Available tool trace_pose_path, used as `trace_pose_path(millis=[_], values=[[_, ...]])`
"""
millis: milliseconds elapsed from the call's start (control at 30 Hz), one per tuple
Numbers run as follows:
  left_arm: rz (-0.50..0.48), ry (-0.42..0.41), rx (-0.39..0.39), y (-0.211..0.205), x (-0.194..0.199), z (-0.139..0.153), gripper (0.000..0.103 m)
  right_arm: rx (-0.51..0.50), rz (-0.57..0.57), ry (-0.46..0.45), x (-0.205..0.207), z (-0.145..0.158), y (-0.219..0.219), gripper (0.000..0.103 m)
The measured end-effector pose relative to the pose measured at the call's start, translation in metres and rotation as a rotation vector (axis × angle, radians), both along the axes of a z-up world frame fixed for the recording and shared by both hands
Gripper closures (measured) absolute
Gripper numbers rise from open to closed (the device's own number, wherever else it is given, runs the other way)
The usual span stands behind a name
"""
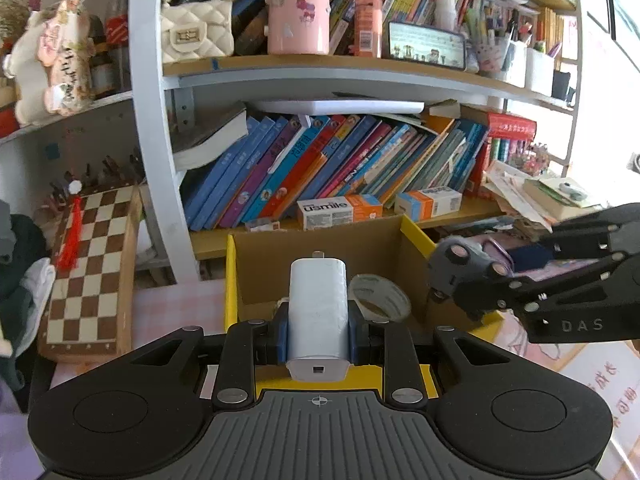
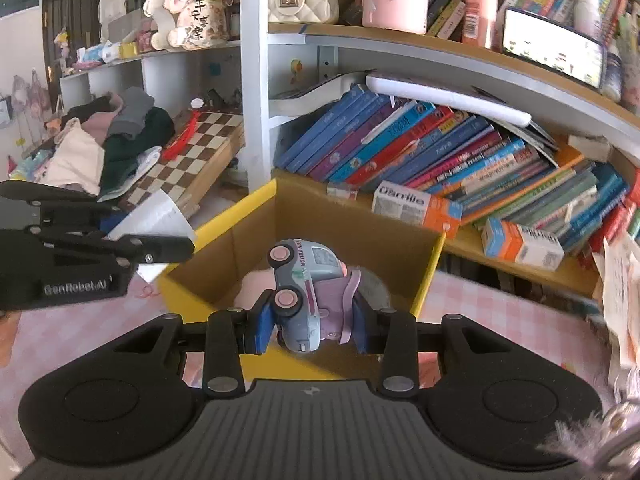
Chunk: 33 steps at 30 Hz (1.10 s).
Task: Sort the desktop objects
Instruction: 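Carry the car with the right tool and the plug with the left tool over the yellow box, then open both tools to drop the car and plug into the box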
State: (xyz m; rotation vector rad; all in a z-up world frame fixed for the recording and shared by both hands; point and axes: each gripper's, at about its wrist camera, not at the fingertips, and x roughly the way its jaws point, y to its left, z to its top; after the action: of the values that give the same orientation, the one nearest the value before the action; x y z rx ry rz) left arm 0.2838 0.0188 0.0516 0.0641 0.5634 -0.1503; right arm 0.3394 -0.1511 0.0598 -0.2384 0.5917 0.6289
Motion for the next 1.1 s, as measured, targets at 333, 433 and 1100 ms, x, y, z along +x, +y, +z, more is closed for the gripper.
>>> trace_pose_path(millis=[333, 433, 1100], values=[[0.024, 0.084, 0.054, -0.004, 0.049, -0.023, 0.078, -0.112, 0.071, 0.042, 0.050, -0.027, 0.026, 0.067], [0.022, 0.114, 0.081, -0.004, 0.061, -0.030, 0.078, -0.193, 0.120, 0.059, 0.060, -0.042, 0.034, 0.067], [0.006, 0.281, 0.100, -0.004, 0.096, -0.065, 0.078, -0.304, 0.206, 0.268, 0.106, -0.086, 0.052, 0.068]])
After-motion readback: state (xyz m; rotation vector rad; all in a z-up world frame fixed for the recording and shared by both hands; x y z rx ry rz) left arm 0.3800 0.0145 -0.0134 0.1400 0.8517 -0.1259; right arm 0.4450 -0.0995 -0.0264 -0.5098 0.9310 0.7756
